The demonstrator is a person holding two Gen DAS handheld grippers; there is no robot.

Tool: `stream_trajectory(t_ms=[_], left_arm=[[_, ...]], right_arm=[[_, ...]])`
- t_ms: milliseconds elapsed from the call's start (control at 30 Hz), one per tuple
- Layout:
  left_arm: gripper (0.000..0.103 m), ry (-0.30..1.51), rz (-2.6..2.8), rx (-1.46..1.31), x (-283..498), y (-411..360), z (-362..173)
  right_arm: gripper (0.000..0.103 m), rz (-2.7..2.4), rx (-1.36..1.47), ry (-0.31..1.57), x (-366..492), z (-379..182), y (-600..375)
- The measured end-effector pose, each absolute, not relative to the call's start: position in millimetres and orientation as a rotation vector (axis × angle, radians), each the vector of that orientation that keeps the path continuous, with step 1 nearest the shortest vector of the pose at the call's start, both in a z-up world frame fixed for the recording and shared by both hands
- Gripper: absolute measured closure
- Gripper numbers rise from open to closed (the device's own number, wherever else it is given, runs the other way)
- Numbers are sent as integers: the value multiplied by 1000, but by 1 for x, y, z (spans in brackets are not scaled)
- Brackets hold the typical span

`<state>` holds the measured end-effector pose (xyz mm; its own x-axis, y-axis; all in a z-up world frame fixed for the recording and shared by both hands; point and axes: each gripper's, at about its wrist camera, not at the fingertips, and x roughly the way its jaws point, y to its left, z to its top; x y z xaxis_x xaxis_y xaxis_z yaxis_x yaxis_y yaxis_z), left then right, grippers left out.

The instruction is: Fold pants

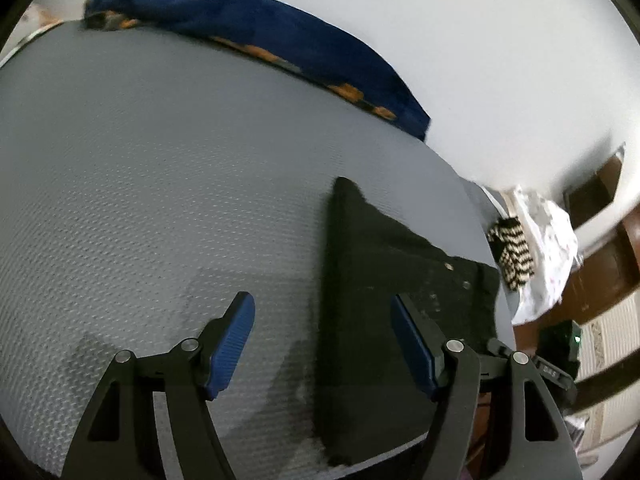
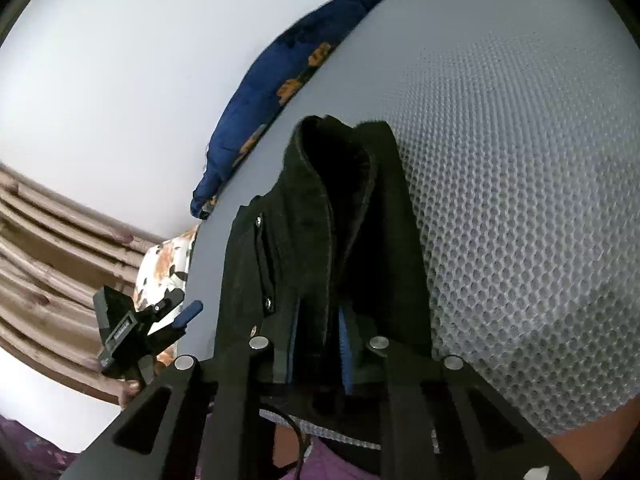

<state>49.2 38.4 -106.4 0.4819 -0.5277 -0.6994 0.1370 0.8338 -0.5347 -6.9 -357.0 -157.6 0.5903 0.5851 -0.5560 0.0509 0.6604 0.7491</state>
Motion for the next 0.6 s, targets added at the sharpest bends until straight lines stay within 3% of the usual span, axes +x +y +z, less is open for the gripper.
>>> stream_trajectory(t_ms=[200,600], left_arm=[[32,993,-457,-319,36,17,-114],[32,964,-526,-160,27,-18,-124]], right_arm=[[91,306,705,928,-6,-163,-355],[89,308,829,924,-12,-179,-374]])
